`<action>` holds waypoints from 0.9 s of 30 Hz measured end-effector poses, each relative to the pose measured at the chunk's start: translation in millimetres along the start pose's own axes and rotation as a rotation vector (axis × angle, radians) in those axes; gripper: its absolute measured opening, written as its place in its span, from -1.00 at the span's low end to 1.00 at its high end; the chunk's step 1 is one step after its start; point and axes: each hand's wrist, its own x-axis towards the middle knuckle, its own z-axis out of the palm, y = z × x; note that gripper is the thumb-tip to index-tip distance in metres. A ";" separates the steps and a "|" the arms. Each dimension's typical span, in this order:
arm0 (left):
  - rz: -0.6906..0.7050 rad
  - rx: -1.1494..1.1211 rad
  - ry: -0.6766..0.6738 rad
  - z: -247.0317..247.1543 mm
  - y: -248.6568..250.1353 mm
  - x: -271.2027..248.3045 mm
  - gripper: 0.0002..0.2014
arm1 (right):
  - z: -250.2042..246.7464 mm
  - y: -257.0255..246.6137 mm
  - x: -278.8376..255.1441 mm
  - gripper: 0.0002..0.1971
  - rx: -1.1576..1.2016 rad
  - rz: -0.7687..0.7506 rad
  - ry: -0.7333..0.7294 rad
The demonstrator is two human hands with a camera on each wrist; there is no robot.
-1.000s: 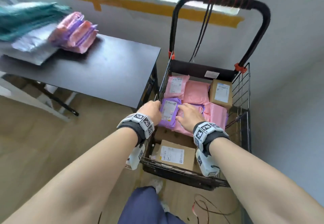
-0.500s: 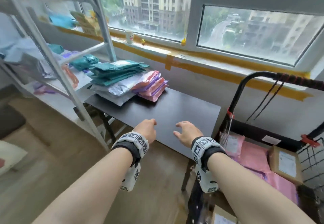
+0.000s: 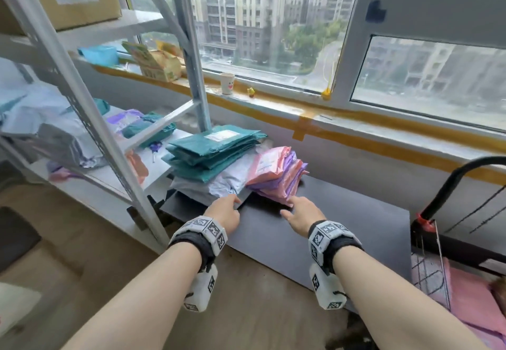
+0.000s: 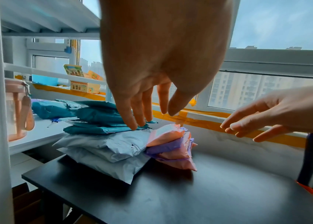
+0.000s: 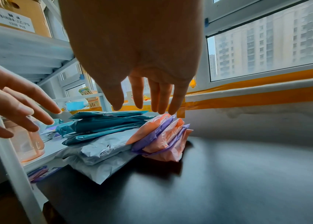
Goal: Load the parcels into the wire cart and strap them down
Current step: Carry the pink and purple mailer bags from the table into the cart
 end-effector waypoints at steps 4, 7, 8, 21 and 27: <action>0.009 -0.025 -0.044 -1.0 -8.9 52.8 -0.58 | -0.9 -13.1 56.4 -0.54 0.005 0.033 0.015; 0.023 -0.038 -0.048 -1.5 -2.7 101.1 -0.59 | -4.0 -13.5 101.9 -0.51 0.040 0.047 0.024; 0.018 -0.047 -0.050 -1.0 -0.7 117.6 -0.60 | -4.9 -12.1 117.3 -0.51 0.046 0.053 0.020; -0.171 -0.180 -0.239 35.7 20.7 277.7 -0.53 | -0.9 15.7 270.5 -0.59 0.219 0.285 0.028; -0.295 -0.485 -0.253 59.2 17.5 306.3 -0.62 | 10.9 20.1 280.2 -0.66 0.279 0.301 0.005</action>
